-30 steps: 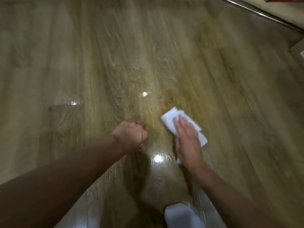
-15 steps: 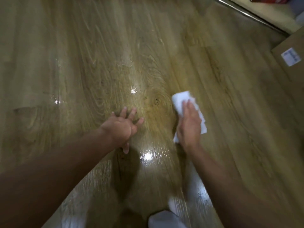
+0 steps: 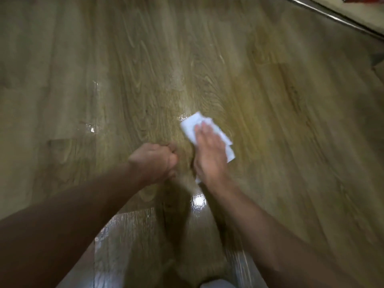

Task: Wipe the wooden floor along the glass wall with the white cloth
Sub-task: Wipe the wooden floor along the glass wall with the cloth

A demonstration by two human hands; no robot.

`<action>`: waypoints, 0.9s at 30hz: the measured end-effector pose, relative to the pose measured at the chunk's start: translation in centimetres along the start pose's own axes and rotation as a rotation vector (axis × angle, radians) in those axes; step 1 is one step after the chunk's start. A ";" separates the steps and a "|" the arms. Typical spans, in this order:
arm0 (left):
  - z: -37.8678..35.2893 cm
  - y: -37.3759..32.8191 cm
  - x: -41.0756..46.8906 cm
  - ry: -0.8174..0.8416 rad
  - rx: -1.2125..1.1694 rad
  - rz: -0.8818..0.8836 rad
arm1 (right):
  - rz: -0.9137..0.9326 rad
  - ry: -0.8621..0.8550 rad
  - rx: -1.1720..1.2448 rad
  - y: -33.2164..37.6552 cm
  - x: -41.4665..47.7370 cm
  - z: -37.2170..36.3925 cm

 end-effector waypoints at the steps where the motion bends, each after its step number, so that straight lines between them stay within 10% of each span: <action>1: 0.1 1.4 -0.7 -0.047 0.041 0.049 | 0.150 0.066 0.021 2.0 -1.4 -0.7; 4: -1.6 5.3 -3.3 -0.069 -0.030 0.162 | 0.421 0.220 0.043 2.1 -0.6 -0.4; 11: -8.0 8.6 -9.0 0.087 -0.159 0.277 | -0.056 -0.016 -0.007 4.3 6.3 -2.4; 18: -8.1 7.7 -9.8 0.078 -0.158 0.181 | 0.525 0.269 0.236 14.6 -2.8 -5.4; 27: -9.4 13.1 -15.7 0.132 -0.338 0.364 | -0.039 0.138 0.145 14.6 6.4 -6.4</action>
Point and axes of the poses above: each hand's wrist, its own x-axis towards the middle knuckle, its own z-axis out of the back of the hand, y = z × x, the point moved 9 cm from there along x, towards the middle knuckle, and after that the axes turned 3 degrees about -y, right-handed, at the moved point
